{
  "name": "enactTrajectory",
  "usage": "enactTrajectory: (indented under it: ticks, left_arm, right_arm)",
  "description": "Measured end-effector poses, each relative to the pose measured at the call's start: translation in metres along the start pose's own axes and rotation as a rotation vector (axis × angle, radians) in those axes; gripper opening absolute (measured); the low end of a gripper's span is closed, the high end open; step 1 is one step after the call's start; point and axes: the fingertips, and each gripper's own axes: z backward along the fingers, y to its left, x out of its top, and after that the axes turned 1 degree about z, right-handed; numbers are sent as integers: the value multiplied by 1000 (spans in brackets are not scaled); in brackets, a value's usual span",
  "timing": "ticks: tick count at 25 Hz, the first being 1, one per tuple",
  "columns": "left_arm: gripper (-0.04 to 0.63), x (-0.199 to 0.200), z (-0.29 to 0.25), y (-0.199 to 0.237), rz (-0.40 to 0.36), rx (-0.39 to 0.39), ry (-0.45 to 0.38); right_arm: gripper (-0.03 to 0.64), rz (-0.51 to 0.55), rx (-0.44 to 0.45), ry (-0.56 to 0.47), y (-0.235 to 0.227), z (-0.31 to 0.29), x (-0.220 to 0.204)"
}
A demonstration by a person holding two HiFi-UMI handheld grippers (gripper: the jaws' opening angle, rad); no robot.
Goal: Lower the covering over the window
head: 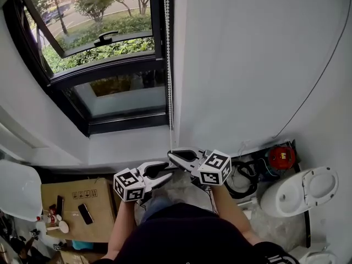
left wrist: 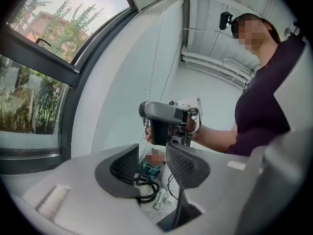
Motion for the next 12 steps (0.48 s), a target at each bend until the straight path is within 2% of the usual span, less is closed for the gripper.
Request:
enactTrajectory:
  ticks: [2, 6, 9, 12]
  left_arm:
    - [163, 19, 10, 1, -18, 7, -42]
    - [162, 75, 32, -4, -78, 6, -185]
    - [162, 110, 35, -10, -127, 25, -249]
    - [161, 140, 31, -4, -101, 56, -309]
  right_arm:
    - [17, 5, 9, -1, 1, -1, 1]
    - [17, 4, 31, 4, 5, -4, -1]
    - [17, 7, 44, 3, 11, 0, -2]
    - [17, 23, 55, 5, 13, 0, -1]
